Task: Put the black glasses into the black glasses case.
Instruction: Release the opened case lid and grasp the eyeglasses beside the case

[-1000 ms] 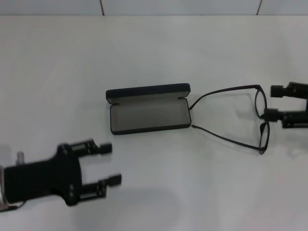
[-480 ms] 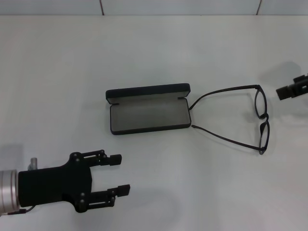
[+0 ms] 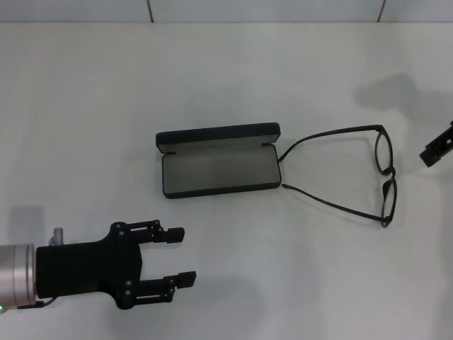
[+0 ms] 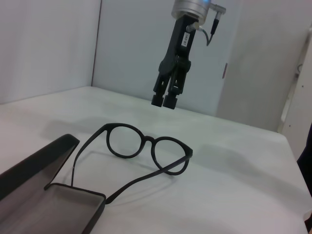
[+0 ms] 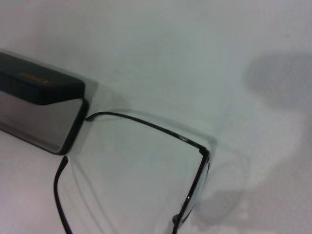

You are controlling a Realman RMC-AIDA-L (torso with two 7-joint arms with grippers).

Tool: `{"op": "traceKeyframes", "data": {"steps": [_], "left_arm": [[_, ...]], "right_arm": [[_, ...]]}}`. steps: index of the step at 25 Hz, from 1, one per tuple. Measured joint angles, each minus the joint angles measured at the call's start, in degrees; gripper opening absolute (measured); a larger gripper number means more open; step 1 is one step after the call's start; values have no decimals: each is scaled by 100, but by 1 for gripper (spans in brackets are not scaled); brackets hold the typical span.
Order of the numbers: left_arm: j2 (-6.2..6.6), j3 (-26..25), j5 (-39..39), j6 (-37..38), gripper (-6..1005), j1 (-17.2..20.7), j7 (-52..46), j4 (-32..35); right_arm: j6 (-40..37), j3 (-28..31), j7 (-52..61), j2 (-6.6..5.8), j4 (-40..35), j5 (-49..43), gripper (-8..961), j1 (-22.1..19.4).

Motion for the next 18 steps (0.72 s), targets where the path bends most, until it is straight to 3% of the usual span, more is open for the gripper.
{"op": "traceKeyframes", "data": {"steps": [8,18], "left_arm": [[-4,-2,6,-6,700,-50,11,-2],[6,-2,15,-5,698,-70,15,36]], "right_arm": [[563,-29,324,322,115,-145,839,27],[662,65,1280,425,328,-247,818,267]]}}
